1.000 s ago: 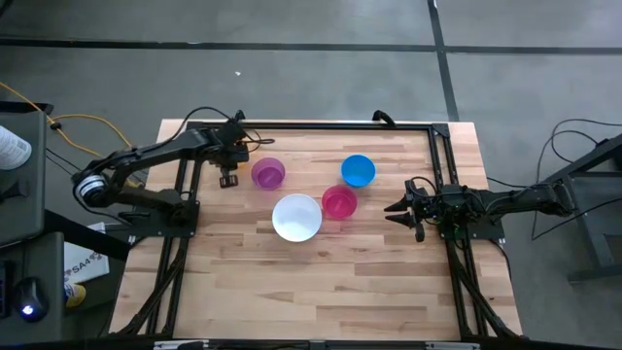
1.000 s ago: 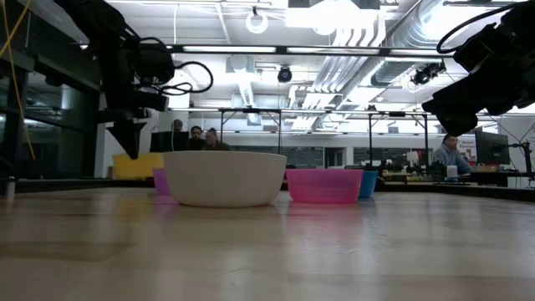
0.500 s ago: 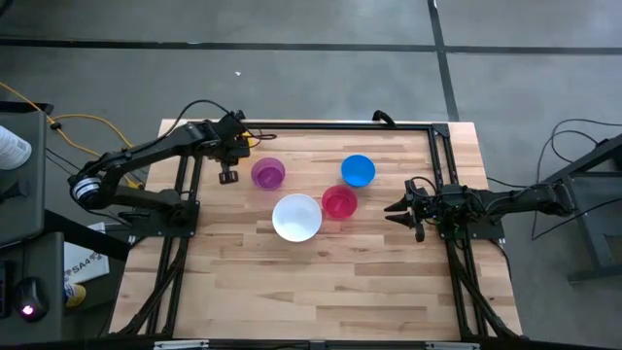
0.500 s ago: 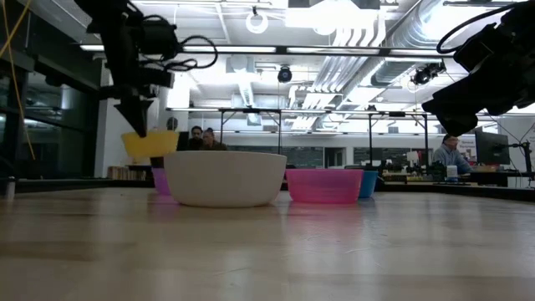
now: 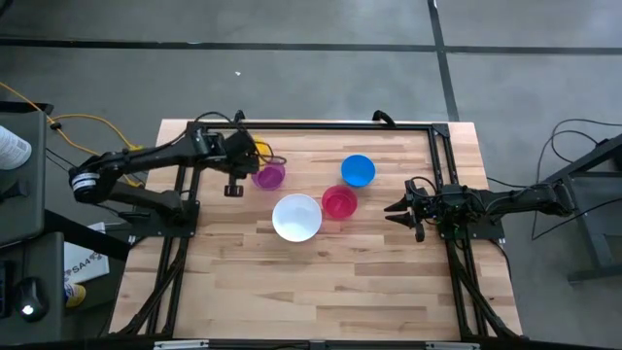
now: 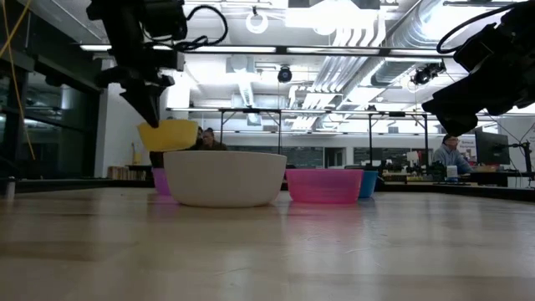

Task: Nest bowls inside each other
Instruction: Stack the yellow bowl on top of the white bowl

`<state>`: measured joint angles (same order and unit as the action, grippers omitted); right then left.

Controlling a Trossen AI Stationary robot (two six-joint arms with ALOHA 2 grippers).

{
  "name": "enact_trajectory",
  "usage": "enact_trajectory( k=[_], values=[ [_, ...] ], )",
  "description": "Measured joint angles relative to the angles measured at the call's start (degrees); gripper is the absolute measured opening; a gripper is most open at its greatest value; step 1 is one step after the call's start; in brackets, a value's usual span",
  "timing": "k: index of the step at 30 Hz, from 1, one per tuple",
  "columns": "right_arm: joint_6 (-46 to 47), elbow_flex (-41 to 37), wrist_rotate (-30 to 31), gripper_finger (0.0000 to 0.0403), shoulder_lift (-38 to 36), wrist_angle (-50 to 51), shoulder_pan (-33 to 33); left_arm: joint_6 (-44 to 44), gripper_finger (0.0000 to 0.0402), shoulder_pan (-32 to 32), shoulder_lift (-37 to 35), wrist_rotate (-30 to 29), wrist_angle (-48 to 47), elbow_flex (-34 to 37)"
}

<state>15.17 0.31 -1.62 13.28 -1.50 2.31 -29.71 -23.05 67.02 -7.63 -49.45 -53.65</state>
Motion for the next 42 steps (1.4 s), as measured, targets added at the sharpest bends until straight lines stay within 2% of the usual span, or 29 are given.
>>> enact_trajectory(
  k=[8,18,31,37,42],
  values=[
    [0.00,-0.01,-0.01,0.0110,0.00,-0.02,-0.01,-3.00,0.0000,8.08,0.22,0.03,-0.92,-0.46],
    [0.00,-0.01,0.00,0.0110,0.00,0.00,-0.02,-5.71,0.0000,16.05,7.89,0.23,-9.81,-11.61],
    [0.00,-0.01,0.01,0.0110,0.00,-0.01,-0.02,-8.17,0.0000,27.94,13.90,-0.75,-5.99,-14.32],
    [0.01,0.00,-0.01,0.0110,0.00,0.00,-0.02,-7.78,0.0000,30.77,15.76,-0.91,-3.42,-14.27],
    [0.00,0.00,0.00,0.0110,0.00,-0.02,-0.02,-8.57,0.0000,30.60,18.82,-0.95,-1.16,-14.27]
  ],
)
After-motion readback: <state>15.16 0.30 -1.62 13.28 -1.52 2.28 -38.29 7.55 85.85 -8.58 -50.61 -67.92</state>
